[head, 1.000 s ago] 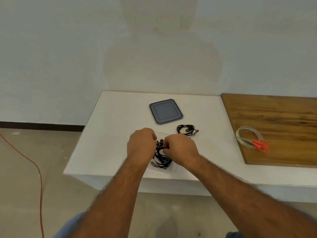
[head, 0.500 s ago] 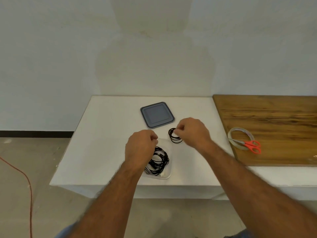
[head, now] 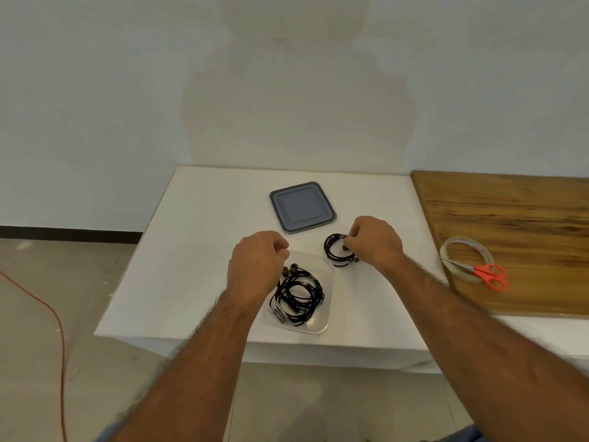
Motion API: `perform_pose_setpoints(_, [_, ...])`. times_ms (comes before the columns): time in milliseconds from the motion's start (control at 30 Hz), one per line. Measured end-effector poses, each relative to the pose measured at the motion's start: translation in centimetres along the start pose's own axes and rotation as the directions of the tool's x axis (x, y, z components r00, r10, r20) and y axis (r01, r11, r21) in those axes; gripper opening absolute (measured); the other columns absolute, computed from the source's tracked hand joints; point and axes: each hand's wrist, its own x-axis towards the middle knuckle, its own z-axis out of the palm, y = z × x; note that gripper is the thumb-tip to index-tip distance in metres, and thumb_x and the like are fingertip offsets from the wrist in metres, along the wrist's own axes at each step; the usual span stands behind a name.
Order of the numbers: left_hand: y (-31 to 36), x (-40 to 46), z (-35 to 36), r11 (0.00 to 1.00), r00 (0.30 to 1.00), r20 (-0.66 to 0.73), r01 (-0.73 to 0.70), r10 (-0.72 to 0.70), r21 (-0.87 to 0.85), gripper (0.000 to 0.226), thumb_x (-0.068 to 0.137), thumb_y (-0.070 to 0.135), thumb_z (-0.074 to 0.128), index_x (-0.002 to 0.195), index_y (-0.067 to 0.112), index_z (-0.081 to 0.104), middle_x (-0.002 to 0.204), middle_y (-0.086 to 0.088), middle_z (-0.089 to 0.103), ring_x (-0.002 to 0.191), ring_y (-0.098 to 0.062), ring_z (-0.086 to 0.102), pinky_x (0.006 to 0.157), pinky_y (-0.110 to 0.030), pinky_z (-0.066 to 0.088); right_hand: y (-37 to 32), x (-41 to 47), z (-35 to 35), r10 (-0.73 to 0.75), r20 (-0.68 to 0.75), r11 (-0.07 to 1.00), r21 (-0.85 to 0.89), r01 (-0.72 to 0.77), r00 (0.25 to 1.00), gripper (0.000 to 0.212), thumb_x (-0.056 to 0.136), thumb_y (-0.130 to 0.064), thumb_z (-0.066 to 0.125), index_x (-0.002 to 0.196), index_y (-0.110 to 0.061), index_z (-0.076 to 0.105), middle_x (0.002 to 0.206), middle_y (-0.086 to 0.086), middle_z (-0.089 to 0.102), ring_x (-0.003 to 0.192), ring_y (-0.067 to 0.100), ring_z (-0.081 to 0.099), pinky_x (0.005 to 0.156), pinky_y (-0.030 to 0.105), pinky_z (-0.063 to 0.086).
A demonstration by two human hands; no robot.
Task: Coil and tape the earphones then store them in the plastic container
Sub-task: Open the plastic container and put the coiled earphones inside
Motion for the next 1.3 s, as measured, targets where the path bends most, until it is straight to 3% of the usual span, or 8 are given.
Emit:
perform_pose_setpoints(100, [-0.6, -0.1, -0.3, 0.999, 0.999, 0.031, 0.009, -0.008, -0.034, 0.016, 0.092, 0.023, 0.063, 0.105, 0.021, 0.071, 0.098, 0.007, 0.071, 0.087, -0.008, 0.062, 0.077, -0.021, 0.043, 0.6, -0.4, -0.5, 0.000, -0.005, 0.999, 0.040, 0.000, 1.000, 0.015, 0.083, -0.026, 0.069, 0.094, -0.016, 0.067, 0.091, 0.002, 0.069, 0.086, 0.020, 0.063, 0.069, 0.031, 0.051])
perform_pose_setpoints(233, [-1.1, -0.1, -0.8, 0.986, 0.994, 0.099, 0.058, -0.043, -0.154, 0.014, 0.090, 0.025, 0.065, 0.102, 0.020, 0.070, 0.088, 0.007, 0.070, 0.075, -0.007, 0.065, 0.073, -0.026, 0.052, 0.8, -1.2, -2.1, -0.029, -0.058, 0.955, 0.293, 0.044, 0.998, 0.007, 0.078, -0.021, 0.070, 0.081, -0.016, 0.068, 0.080, -0.001, 0.069, 0.077, 0.017, 0.066, 0.065, 0.033, 0.055])
perform_pose_setpoints(333, [-0.7, -0.3, -1.4, 0.948, 0.991, 0.134, 0.061, -0.020, -0.312, 0.019, 0.091, 0.033, 0.064, 0.105, 0.021, 0.067, 0.092, 0.005, 0.070, 0.079, -0.007, 0.069, 0.071, -0.030, 0.058, -0.7, -2.7, -3.9, -0.142, -0.119, 0.912, 0.370, 0.177, 0.983, 0.004, 0.078, -0.021, 0.071, 0.078, -0.018, 0.068, 0.076, -0.004, 0.069, 0.070, 0.012, 0.065, 0.058, 0.027, 0.051])
perform_pose_setpoints(467, [0.2, -0.9, -2.4, 0.914, 0.987, 0.153, 0.027, 0.039, -0.405, 0.022, 0.092, 0.040, 0.061, 0.107, 0.024, 0.067, 0.094, 0.007, 0.071, 0.083, -0.006, 0.070, 0.067, -0.028, 0.058, -3.5, -5.3, -3.9, -0.268, -0.059, 0.847, 0.462, 0.264, 0.962, 0.003, 0.076, -0.018, 0.071, 0.074, -0.018, 0.068, 0.071, -0.002, 0.070, 0.065, 0.013, 0.066, 0.055, 0.026, 0.050])
perform_pose_setpoints(667, [-1.6, -1.5, -3.5, 0.958, 0.988, 0.148, 0.083, -0.043, -0.275, 0.010, 0.088, 0.023, 0.070, 0.097, 0.019, 0.069, 0.082, 0.003, 0.072, 0.074, -0.007, 0.070, 0.060, -0.025, 0.053, -6.1, -6.9, -1.1, -0.302, 0.070, 0.907, 0.329, 0.264, 0.951, 0.007, 0.076, -0.025, 0.069, 0.070, -0.025, 0.067, 0.068, -0.006, 0.070, 0.065, 0.012, 0.068, 0.065, 0.035, 0.059])
perform_pose_setpoints(867, [-2.7, -1.4, -3.6, 0.992, 0.994, 0.074, 0.091, -0.084, -0.092, 0.007, 0.083, 0.022, 0.072, 0.079, 0.026, 0.068, 0.072, 0.006, 0.070, 0.071, -0.010, 0.069, 0.067, -0.032, 0.060, -8.2, -7.0, 1.0, -0.235, 0.108, 0.962, 0.171, 0.215, 0.966, 0.006, 0.078, -0.023, 0.068, 0.074, -0.018, 0.069, 0.076, -0.003, 0.070, 0.075, 0.015, 0.065, 0.064, 0.028, 0.053])
perform_pose_setpoints(1100, [-2.8, -0.9, -2.5, 0.996, 0.994, 0.071, 0.076, -0.080, 0.054, 0.007, 0.083, 0.024, 0.072, 0.091, 0.025, 0.073, 0.073, 0.011, 0.065, 0.077, -0.012, 0.066, 0.073, -0.027, 0.053, -9.0, -7.6, 3.0, -0.272, 0.064, 0.960, -0.057, 0.276, 0.960, 0.015, 0.085, -0.028, 0.062, 0.091, -0.014, 0.065, 0.079, 0.000, 0.061, 0.073, 0.020, 0.058, 0.062, 0.029, 0.048])
perform_pose_setpoints(1300, [-2.9, -0.8, -2.4, 0.993, 0.990, 0.082, 0.110, -0.113, 0.038, 0.008, 0.081, 0.024, 0.074, 0.082, 0.029, 0.068, 0.078, 0.007, 0.070, 0.080, -0.015, 0.068, 0.077, -0.036, 0.058, -8.6, -7.3, 2.8, -0.282, 0.060, 0.954, -0.085, 0.287, 0.957, 0.021, 0.086, -0.034, 0.061, 0.085, -0.013, 0.067, 0.074, -0.001, 0.060, 0.070, 0.020, 0.058, 0.059, 0.028, 0.046])
